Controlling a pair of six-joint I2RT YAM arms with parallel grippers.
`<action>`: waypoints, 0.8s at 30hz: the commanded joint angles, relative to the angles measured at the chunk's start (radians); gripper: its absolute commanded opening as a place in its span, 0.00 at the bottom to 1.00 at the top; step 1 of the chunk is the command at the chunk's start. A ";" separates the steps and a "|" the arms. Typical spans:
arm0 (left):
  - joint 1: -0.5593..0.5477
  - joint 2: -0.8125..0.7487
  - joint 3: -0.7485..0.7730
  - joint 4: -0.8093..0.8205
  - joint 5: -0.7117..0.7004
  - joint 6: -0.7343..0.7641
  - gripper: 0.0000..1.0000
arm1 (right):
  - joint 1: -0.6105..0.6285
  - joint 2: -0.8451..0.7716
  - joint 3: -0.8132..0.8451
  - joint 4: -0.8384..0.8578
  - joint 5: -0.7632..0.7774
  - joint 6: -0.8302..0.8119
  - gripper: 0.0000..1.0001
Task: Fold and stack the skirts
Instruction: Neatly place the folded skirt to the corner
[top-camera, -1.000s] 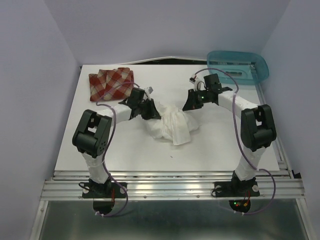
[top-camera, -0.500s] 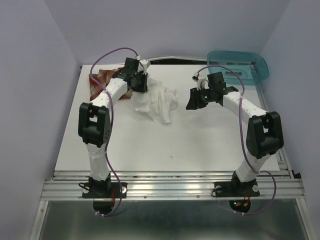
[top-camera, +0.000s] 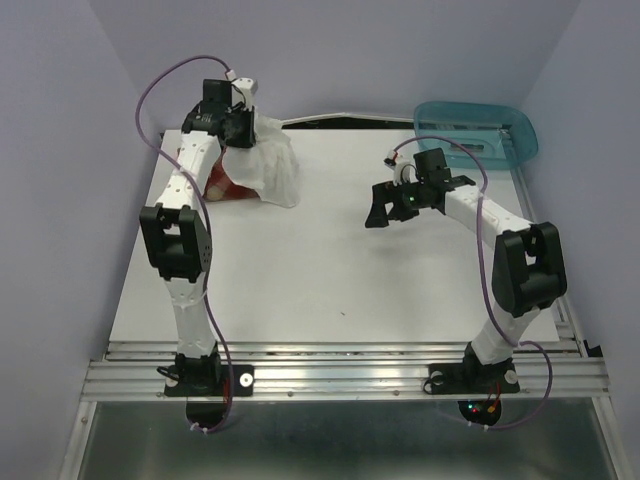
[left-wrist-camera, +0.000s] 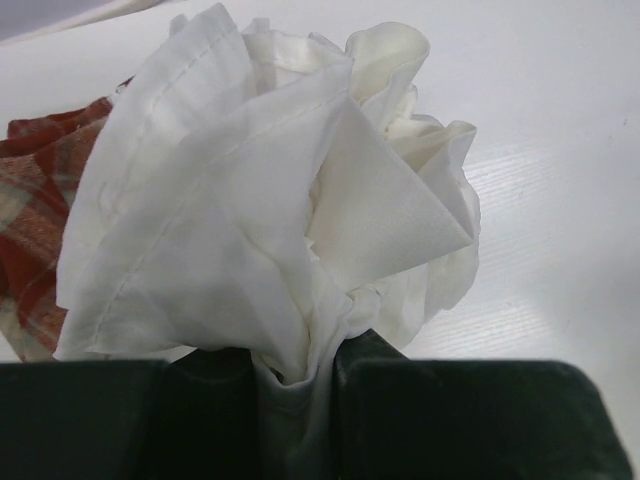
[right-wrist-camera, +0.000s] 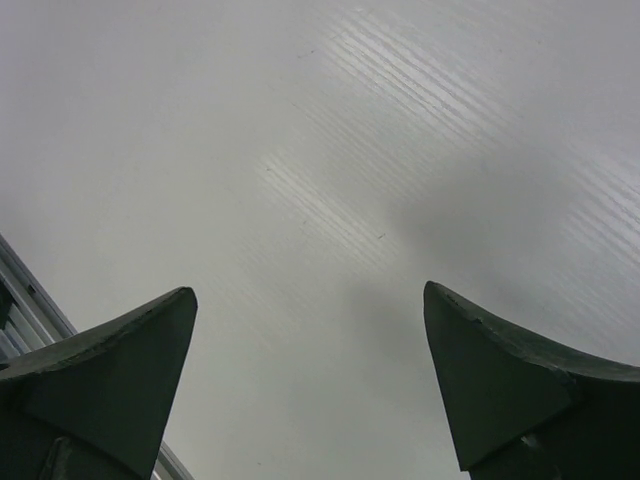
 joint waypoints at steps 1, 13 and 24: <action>0.052 0.002 0.070 -0.015 0.039 0.015 0.00 | 0.007 -0.003 -0.003 -0.004 0.000 -0.016 1.00; 0.190 0.071 0.111 0.020 0.058 0.074 0.00 | 0.007 0.024 -0.006 -0.030 -0.003 -0.023 1.00; 0.276 0.268 0.139 0.152 0.007 0.084 0.00 | 0.007 0.049 0.007 -0.091 -0.005 -0.036 1.00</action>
